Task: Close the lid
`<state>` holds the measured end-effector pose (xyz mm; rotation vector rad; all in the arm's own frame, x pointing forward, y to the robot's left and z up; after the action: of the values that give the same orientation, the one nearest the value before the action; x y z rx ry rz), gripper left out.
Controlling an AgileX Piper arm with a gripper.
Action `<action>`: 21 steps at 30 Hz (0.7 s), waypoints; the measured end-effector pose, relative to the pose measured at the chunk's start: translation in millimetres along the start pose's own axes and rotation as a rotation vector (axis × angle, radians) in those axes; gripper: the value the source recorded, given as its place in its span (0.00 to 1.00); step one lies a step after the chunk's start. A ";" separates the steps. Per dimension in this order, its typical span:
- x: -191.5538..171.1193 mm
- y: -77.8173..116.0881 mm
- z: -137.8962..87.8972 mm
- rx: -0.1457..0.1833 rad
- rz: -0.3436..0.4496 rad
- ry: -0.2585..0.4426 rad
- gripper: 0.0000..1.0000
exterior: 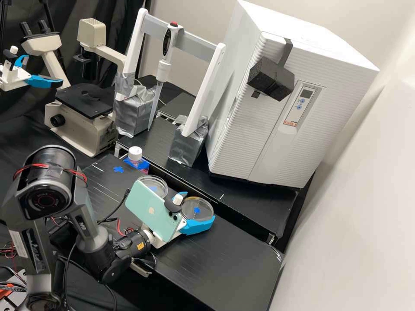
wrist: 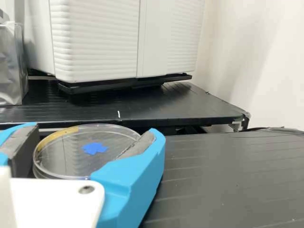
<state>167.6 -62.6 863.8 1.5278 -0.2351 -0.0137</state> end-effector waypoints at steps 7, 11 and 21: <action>-12.6 3.7 -6.0 0.066 0.013 0.013 0.00; -25.0 4.0 -20.4 0.083 0.005 0.037 0.00; -41.2 -0.1 -64.5 0.009 -0.061 0.274 0.00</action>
<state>137.8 7.5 856.3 1.5269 0.0301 0.1473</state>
